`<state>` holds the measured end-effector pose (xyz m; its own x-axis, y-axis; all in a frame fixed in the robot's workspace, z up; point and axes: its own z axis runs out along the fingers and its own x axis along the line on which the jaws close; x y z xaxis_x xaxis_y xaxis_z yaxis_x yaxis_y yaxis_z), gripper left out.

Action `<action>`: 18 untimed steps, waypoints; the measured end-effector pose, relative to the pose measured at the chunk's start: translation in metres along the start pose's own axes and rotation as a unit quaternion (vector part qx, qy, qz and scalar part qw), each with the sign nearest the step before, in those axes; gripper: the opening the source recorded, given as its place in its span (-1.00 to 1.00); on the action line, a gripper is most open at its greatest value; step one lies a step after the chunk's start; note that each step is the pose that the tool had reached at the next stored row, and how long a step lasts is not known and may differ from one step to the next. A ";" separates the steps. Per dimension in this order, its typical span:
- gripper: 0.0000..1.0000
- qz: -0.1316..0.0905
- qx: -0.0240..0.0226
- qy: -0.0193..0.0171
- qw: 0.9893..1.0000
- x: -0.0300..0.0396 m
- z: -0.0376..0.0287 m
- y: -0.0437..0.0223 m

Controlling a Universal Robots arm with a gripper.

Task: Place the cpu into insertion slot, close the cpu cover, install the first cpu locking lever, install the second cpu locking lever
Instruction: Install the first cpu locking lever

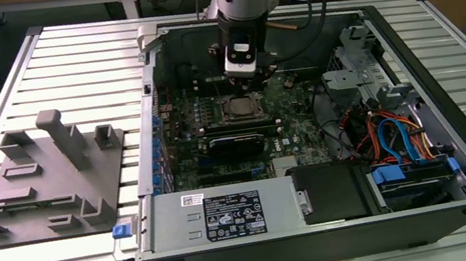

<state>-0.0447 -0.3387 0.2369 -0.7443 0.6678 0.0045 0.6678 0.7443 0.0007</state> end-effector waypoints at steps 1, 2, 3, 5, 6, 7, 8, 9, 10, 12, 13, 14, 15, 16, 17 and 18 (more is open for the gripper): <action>-0.80 0.000 0.000 0.000 1.000 0.0000 0.0000 0.0000; -0.80 0.000 0.000 0.000 1.000 0.0000 0.0000 0.0000; -0.80 0.000 0.000 0.000 1.000 0.0000 0.0000 0.0000; -0.80 0.000 0.000 0.000 1.000 0.0000 0.0000 0.0000; -0.80 0.000 0.000 0.000 1.000 0.0000 0.0000 0.0000; -0.80 0.000 0.000 0.000 1.000 0.0000 0.0000 0.0000; -0.80 -0.002 0.000 0.000 1.000 0.0000 0.0000 0.0000; -0.80 -0.005 0.000 0.000 1.000 0.0000 0.0000 0.0000; -0.80 -0.012 0.000 0.000 1.000 0.0000 0.0000 0.0000; -0.80 -0.028 0.000 0.000 1.000 0.0000 0.0000 0.0000; -0.80 -0.036 0.000 0.000 0.999 0.0000 0.0000 0.0000; -0.80 -0.045 0.000 0.000 0.999 0.0000 0.0000 0.0000; -0.80 -0.053 0.000 0.000 0.999 0.0000 0.0000 0.0000; -0.80 -0.061 0.000 0.000 0.998 0.0000 0.0000 0.0000; -0.80 -0.069 0.000 0.000 0.998 0.0000 0.0000 0.0000; -0.80 -0.077 0.000 0.000 0.997 0.0000 0.0000 0.0000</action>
<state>-0.0447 -0.3386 0.2369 -0.8377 0.5461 0.0049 0.5461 0.8377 0.0013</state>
